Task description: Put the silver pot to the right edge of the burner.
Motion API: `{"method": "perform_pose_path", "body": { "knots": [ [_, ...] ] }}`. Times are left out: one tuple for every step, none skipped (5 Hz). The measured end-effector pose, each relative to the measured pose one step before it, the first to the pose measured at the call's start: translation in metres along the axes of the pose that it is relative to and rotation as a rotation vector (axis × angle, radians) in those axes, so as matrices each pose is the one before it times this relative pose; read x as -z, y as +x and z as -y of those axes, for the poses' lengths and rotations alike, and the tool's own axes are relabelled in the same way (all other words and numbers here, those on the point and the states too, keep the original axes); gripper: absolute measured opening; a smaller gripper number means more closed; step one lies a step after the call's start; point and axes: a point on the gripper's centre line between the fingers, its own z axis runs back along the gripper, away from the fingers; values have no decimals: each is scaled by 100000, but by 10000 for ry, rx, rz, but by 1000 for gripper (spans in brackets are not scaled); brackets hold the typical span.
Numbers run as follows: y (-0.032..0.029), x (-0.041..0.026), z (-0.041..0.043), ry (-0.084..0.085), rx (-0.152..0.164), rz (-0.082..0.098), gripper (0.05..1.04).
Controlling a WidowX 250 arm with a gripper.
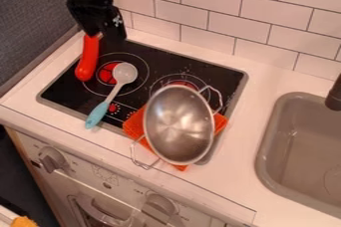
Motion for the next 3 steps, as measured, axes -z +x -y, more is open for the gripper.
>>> {"method": "perform_pose_path", "body": {
  "knots": [
    [134,1432,974,522,2,-394,1000],
    [306,683,2,817,-138,-191,1000],
    [-224,701,403,779,-70,-476,1000]
  ]
}}
